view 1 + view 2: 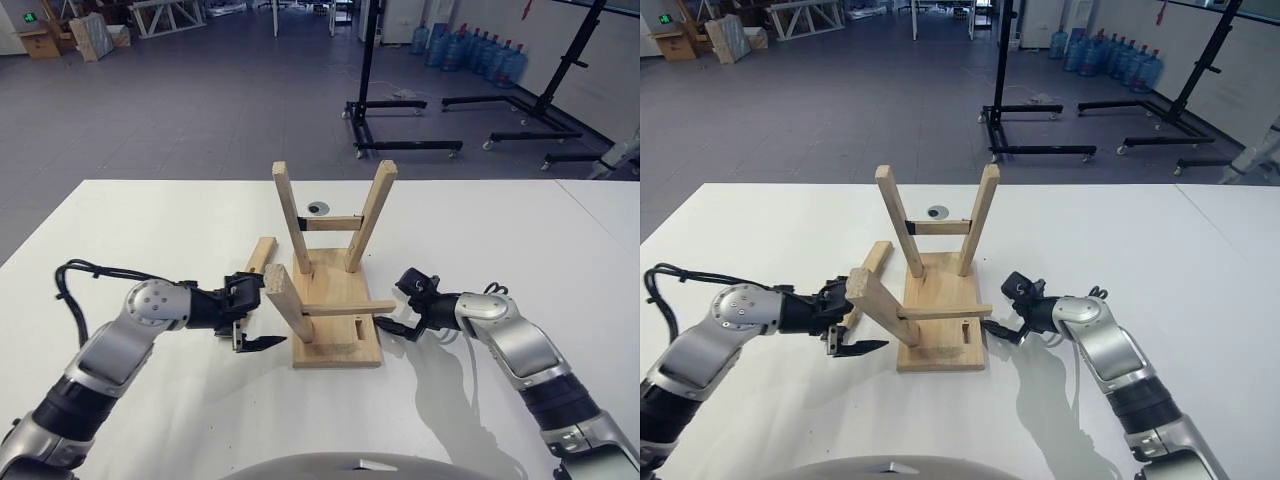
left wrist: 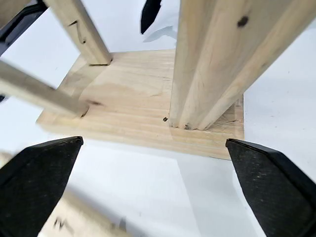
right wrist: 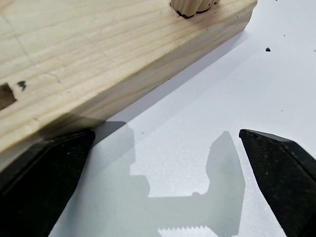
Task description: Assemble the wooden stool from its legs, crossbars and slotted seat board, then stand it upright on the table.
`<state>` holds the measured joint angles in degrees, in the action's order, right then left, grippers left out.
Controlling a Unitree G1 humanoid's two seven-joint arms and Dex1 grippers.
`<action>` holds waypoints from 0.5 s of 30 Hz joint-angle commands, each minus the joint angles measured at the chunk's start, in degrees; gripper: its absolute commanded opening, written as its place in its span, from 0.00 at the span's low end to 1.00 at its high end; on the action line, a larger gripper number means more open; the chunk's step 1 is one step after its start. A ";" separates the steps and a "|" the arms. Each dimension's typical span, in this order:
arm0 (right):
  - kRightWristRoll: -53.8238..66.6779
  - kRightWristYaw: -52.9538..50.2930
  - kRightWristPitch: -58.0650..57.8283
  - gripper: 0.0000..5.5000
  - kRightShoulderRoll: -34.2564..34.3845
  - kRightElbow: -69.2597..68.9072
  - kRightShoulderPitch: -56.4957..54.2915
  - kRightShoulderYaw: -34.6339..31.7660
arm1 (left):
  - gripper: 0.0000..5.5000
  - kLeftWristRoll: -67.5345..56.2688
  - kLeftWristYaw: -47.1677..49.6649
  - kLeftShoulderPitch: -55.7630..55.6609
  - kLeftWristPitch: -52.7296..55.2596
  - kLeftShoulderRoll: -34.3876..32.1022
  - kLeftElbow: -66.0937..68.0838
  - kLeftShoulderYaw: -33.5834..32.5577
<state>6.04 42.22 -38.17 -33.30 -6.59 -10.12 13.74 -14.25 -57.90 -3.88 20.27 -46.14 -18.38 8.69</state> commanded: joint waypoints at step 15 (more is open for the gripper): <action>-1.06 -6.07 -2.56 0.98 2.51 3.73 -0.37 -1.74 | 0.98 -3.04 34.25 -3.26 40.52 19.38 -2.24 -9.64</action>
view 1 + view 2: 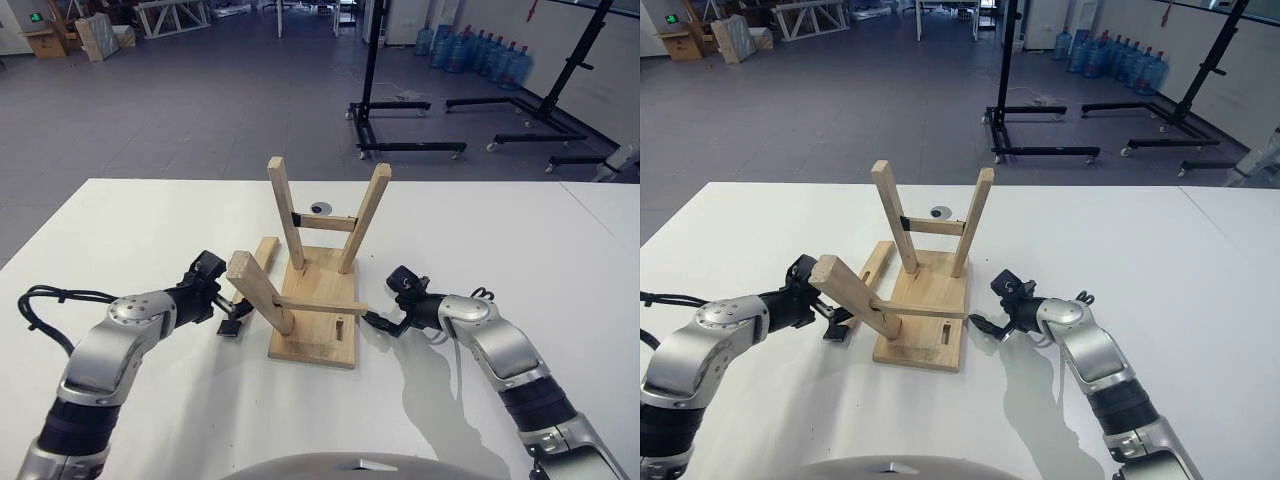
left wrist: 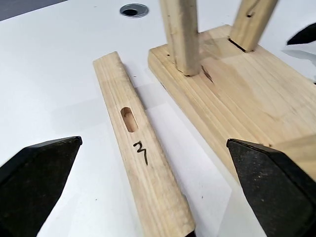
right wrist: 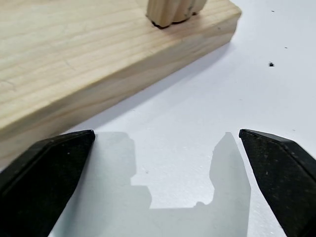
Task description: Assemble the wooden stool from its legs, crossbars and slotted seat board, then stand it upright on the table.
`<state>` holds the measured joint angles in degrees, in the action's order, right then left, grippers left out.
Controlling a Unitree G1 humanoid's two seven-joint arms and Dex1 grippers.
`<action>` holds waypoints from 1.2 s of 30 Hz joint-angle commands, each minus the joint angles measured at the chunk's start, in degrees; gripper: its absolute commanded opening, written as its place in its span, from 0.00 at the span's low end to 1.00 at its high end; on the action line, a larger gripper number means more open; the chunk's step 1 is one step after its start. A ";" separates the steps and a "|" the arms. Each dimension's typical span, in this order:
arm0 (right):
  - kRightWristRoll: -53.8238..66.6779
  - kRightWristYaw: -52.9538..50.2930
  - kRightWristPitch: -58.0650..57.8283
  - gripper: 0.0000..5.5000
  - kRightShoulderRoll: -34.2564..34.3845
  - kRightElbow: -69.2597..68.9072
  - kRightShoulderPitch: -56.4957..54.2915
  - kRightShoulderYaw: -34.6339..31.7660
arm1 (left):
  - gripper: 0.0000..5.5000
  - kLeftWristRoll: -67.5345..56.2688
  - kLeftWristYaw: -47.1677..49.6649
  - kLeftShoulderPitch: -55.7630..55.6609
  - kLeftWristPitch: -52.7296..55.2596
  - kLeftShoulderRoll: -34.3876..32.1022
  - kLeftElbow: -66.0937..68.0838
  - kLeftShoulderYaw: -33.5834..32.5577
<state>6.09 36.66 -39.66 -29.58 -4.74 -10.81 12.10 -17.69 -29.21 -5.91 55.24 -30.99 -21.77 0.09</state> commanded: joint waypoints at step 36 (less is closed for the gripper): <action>-1.89 -1.99 1.03 0.98 0.35 4.31 -0.70 1.22 | 0.37 4.08 14.77 -0.01 8.34 10.08 3.63 0.78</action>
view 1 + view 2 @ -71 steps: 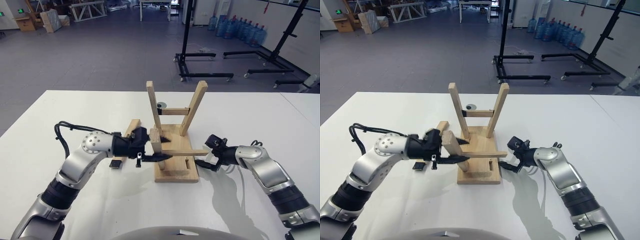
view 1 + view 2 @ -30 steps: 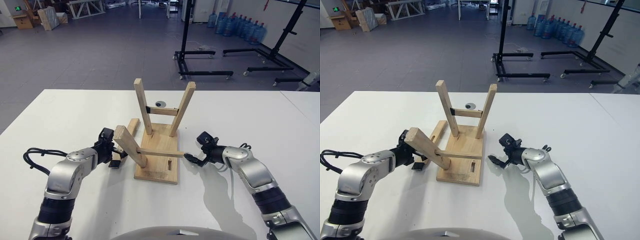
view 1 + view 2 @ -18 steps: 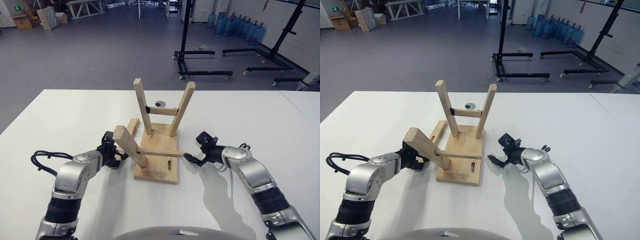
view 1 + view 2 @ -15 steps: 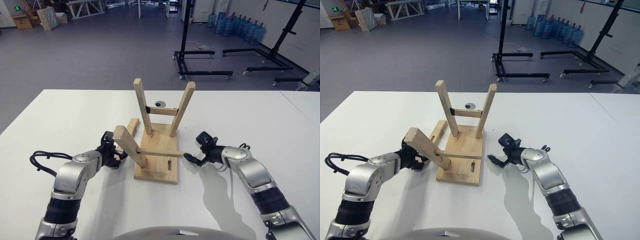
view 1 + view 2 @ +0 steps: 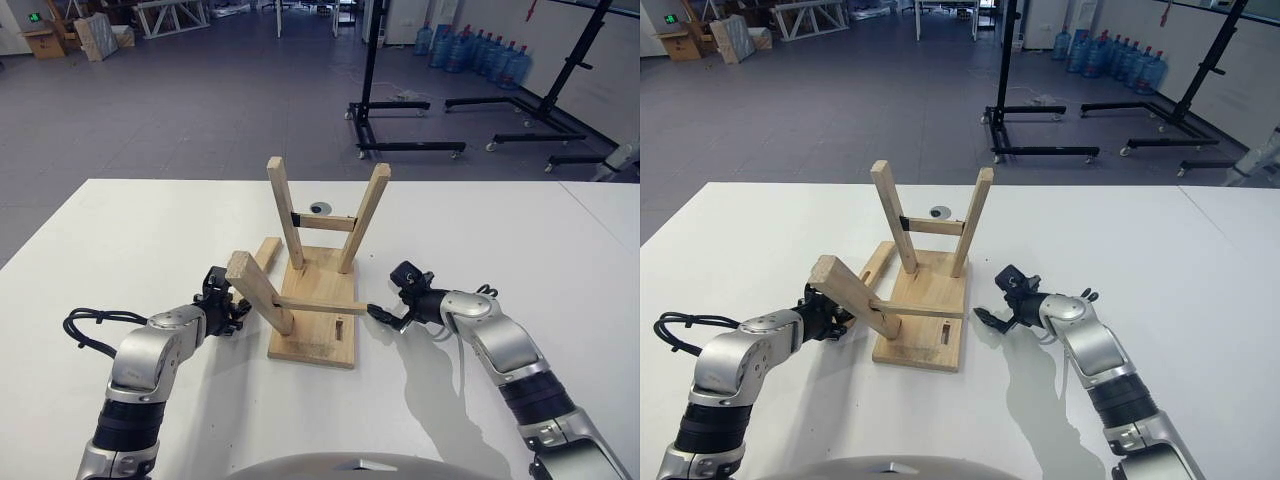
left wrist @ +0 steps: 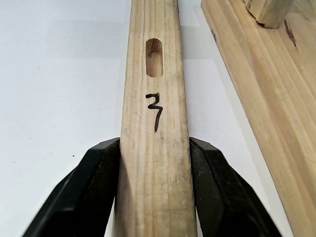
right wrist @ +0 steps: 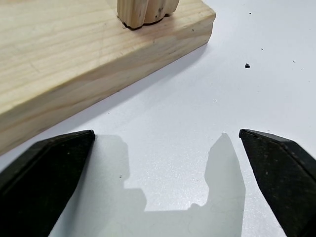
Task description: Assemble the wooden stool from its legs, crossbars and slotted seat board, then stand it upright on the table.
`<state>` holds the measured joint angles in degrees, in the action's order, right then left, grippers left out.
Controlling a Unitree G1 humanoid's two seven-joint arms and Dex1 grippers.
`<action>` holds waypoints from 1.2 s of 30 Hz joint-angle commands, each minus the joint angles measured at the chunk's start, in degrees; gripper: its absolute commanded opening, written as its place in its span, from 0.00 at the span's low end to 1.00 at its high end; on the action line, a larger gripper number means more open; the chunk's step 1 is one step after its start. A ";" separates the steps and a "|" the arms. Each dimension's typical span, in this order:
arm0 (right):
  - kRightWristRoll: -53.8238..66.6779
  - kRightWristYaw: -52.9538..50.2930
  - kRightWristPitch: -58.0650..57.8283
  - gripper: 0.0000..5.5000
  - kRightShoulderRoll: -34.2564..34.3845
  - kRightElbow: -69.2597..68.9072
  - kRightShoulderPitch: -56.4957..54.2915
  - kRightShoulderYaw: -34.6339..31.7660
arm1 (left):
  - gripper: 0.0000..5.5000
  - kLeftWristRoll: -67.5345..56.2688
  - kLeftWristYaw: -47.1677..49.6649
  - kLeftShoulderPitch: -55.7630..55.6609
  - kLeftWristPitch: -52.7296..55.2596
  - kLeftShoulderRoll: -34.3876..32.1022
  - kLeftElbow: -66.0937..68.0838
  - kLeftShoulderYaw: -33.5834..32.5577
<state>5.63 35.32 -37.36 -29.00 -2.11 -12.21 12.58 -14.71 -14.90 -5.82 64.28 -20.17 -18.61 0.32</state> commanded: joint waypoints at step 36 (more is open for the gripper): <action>71.38 -11.22 -32.80 0.98 9.32 2.61 -35.54 -40.38 | 0.37 -65.84 -16.89 -37.70 4.15 -6.11 9.29 -19.43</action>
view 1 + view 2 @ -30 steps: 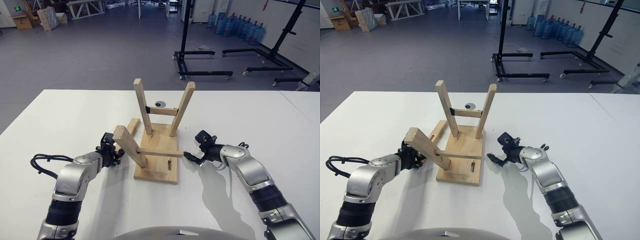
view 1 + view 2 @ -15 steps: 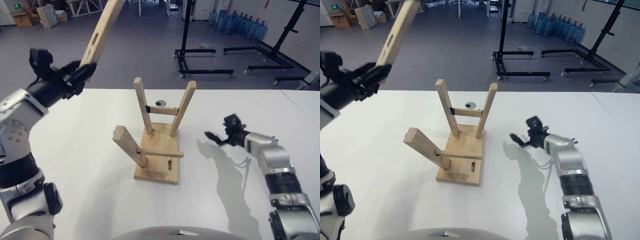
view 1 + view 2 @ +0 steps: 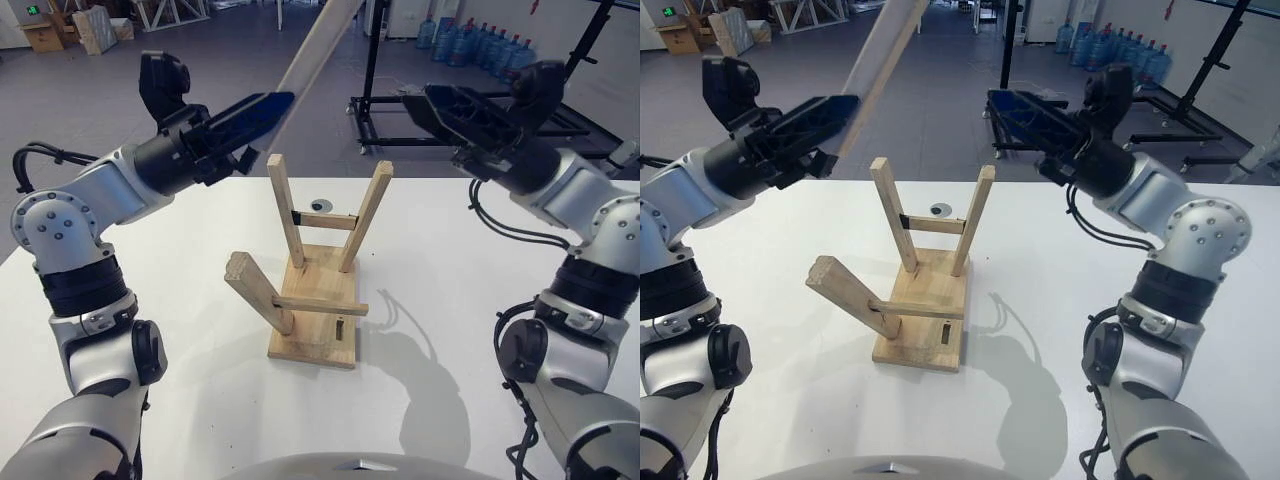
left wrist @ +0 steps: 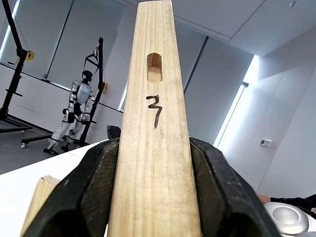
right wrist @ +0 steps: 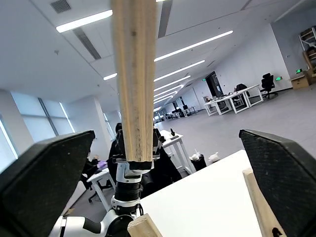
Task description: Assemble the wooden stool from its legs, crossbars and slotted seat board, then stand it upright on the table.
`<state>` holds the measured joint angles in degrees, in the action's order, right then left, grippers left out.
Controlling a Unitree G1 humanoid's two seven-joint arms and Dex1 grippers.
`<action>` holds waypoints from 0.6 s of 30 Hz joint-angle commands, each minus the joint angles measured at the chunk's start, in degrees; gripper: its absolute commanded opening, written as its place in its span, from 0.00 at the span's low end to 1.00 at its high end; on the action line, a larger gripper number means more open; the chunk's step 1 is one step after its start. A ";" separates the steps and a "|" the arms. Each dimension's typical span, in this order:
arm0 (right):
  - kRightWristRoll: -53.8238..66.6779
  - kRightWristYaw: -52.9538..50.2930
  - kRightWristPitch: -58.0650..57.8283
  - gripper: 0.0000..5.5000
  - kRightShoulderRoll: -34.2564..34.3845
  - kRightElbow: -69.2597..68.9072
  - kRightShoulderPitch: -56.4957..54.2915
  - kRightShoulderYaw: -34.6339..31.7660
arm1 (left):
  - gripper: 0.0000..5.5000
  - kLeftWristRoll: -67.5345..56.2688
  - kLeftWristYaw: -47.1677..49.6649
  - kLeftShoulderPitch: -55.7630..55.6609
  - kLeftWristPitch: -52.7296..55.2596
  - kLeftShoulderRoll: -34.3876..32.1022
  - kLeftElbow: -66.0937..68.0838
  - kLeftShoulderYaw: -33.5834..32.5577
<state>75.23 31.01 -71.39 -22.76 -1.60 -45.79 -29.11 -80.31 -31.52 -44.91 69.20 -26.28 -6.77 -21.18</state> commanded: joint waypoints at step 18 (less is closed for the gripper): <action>22.94 -20.02 8.62 0.98 3.88 2.41 -2.73 7.14 | 0.37 0.84 -0.56 3.91 -4.49 0.35 -3.68 6.37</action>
<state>97.91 12.06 -64.14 -18.58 -0.09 -48.15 -22.79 -79.18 -31.90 -41.82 65.29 -25.43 -9.25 -15.40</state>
